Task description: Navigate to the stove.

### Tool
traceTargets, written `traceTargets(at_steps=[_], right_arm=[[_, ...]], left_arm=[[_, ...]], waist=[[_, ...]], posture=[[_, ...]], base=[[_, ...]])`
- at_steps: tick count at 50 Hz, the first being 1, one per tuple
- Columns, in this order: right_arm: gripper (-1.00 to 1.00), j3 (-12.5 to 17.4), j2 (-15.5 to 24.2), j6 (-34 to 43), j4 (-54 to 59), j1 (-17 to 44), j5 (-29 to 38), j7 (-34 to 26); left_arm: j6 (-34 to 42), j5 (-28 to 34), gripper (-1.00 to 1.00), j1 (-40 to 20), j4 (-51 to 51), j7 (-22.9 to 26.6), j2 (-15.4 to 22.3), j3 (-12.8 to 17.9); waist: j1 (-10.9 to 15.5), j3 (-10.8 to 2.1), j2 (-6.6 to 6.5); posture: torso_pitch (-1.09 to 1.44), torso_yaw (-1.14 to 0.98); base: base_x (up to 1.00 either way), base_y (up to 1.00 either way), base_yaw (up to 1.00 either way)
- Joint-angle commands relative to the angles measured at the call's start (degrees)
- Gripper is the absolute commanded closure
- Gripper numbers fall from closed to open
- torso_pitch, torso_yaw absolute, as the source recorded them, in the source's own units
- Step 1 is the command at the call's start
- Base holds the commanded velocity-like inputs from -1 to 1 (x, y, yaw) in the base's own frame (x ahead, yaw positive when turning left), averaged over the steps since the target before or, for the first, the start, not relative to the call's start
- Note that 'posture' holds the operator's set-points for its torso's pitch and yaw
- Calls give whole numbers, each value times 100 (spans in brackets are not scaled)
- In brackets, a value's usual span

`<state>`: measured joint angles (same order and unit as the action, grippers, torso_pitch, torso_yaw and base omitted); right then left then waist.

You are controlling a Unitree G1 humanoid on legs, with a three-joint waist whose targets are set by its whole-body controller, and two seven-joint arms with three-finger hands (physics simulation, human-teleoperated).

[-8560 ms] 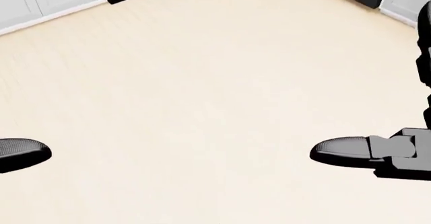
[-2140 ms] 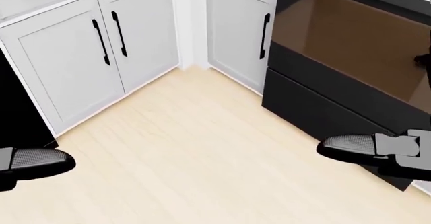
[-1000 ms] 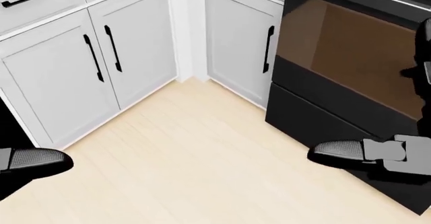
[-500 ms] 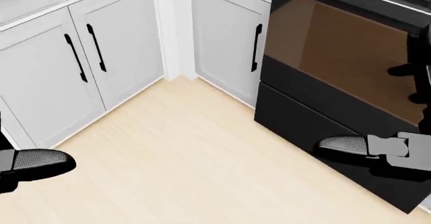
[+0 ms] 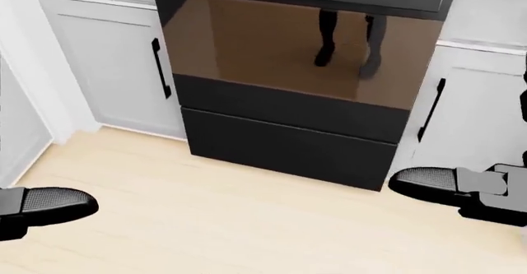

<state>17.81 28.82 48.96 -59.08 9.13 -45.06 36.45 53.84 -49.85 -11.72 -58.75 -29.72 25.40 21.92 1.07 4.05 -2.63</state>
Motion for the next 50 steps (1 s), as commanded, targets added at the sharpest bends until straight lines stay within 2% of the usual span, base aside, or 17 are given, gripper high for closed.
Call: traceTargets(at_steps=[1, 4, 5, 6, 17, 20, 22, 23, 24, 25, 32, 33, 36, 38, 41, 44, 50], right_arm=[[-100, 169, 112, -83, -92, 153, -35, 57], [-100, 247, 151, -84, -92, 176, -192, 137], [-100, 243, 150, -85, -92, 173, -181, 147], [-100, 236, 144, -51, -92, 183, -168, 149], [-100, 191, 146, -104, -92, 149, -35, 118], [-100, 138, -6, 103, -92, 175, 235, -51], [-100, 59, -33, -152, -92, 143, 326, -208], [-100, 188, -156, -189, -92, 93, 208, -218], [-100, 174, -113, -194, -92, 72, 234, -242], [-100, 173, -129, -243, -92, 64, 168, -214], [-100, 29, -100, -348, -92, 1, 234, -226], [-100, 39, -115, -312, -92, 10, 315, -218], [-100, 69, -225, -208, -92, 80, 356, -326], [-100, -45, -212, -176, -92, 97, 454, -285], [-100, 57, -232, -80, -92, 119, 343, -234], [-100, 88, -63, -167, -92, 115, 139, -95], [-100, 49, 142, -347, -92, 100, -89, 90]], left_arm=[[-167, 4, -100, -121, -125, -8, 80, 59], [-177, -67, -100, -130, -125, -62, 125, 73], [-179, -46, -100, -126, -125, -50, 120, 60], [-171, -31, -100, -129, -125, -34, 103, 61], [-223, -97, -100, -97, -125, -101, 166, 51], [-223, -5, -100, -90, -125, -45, 114, 17], [-206, 78, -100, -91, -125, 10, 61, -2], [-199, 163, -100, -79, -125, 76, 9, -10], [-174, 175, -100, -95, -125, 90, -8, -1], [-159, 187, -100, -99, -125, 100, -31, 6], [-214, 141, -100, -65, -125, 61, 20, 0], [-202, 157, -100, -70, -125, 70, 11, 3], [-162, 166, -100, -105, -125, 70, -11, -4], [-138, 175, -100, -122, -125, 95, -28, 10], [-151, 176, -100, -107, -125, 103, -13, 14], [-198, 105, -100, -81, -125, 49, 51, 7], [-236, 17, -100, -66, -125, -24, 121, -6]], waist=[[-35, -121, 14], [-16, -203, 323], [-1, -187, 335], [-17, -154, 324], [-44, -240, 296], [-50, -241, 290], [-56, -245, 289], [-59, -249, 289], [-128, -355, 267], [-190, -260, 283], [-215, -204, 210], [-222, -204, 157], [-94, -185, -163], [-59, -111, -41], [-111, -202, -21], [-109, -189, 56], [-37, -120, 388]], posture=[[0, 0], [0, 0], [0, 0], [0, 0], [0, 0], [0, 0], [0, 0], [0, 0], [0, 0], [0, 0], [0, 0], [0, 0], [0, 0], [0, 0], [0, 0], [0, 0], [0, 0]], base=[[0, 0, 0], [0, 0, 0], [0, 0, 0], [0, 0, 0], [0, 0, 0], [0, 0, 0], [0, 0, 0], [0, 0, 0], [0, 0, -38], [-15, 0, -100], [-15, 0, -100], [-16, 0, -100], [-5, 0, -15], [0, 0, 0], [0, 0, 0], [0, 0, 0], [0, 0, 0]])
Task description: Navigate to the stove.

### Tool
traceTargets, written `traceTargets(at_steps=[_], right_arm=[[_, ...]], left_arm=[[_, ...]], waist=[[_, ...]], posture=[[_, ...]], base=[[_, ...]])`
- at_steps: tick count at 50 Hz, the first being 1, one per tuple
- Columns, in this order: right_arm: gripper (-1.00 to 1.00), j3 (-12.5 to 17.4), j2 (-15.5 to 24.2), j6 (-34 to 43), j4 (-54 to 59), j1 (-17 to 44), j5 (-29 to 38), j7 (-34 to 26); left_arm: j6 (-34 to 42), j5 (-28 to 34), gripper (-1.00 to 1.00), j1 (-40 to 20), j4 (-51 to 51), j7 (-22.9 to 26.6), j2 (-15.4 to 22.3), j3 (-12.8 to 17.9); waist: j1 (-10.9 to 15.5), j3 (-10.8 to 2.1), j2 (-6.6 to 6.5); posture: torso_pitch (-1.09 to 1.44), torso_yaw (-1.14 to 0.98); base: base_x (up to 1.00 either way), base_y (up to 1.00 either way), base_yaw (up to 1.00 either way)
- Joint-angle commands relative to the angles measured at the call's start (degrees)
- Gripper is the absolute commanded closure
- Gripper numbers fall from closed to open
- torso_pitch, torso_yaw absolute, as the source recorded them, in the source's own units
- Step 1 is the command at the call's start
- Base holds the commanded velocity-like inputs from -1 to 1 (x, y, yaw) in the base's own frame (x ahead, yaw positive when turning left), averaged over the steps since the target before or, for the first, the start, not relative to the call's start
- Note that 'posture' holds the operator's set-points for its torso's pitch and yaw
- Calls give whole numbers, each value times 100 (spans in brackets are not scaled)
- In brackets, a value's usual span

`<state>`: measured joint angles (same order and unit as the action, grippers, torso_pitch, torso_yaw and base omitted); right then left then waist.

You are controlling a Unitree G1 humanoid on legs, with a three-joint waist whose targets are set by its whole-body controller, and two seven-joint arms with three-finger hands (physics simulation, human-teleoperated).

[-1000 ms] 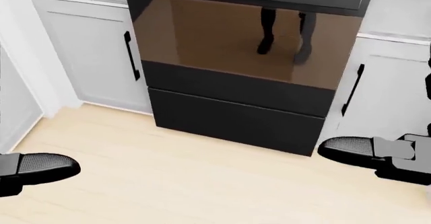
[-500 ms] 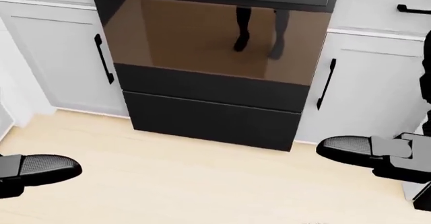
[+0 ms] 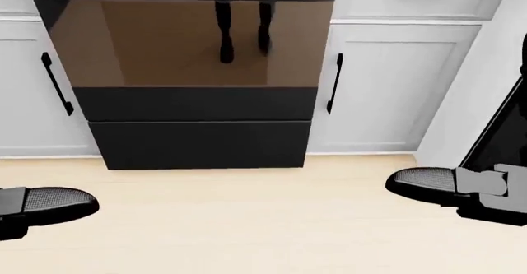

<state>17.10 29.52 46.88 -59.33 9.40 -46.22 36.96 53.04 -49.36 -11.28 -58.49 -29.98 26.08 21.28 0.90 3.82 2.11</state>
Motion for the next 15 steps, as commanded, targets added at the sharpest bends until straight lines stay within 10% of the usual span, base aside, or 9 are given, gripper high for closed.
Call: traceTargets(at_steps=[1, 8, 15], right_arm=[[-100, 113, 104, -122, -67, 95, 14, 44], [-100, 103, 22, -101, -67, 62, 135, -63], [-100, 69, -82, -13, -67, 95, 295, -168]], left_arm=[[-142, -52, -100, -127, -151, 0, 54, 79], [-122, 23, -100, -128, -151, 39, 14, 58], [-55, 124, -100, -169, -151, 97, -67, 50]], waist=[[0, -100, 16], [-23, -287, 183], [-91, -185, -109]], posture=[[0, 0], [0, 0], [0, 0]], base=[[0, 0, 0], [0, 15, 0], [0, 30, 0]])
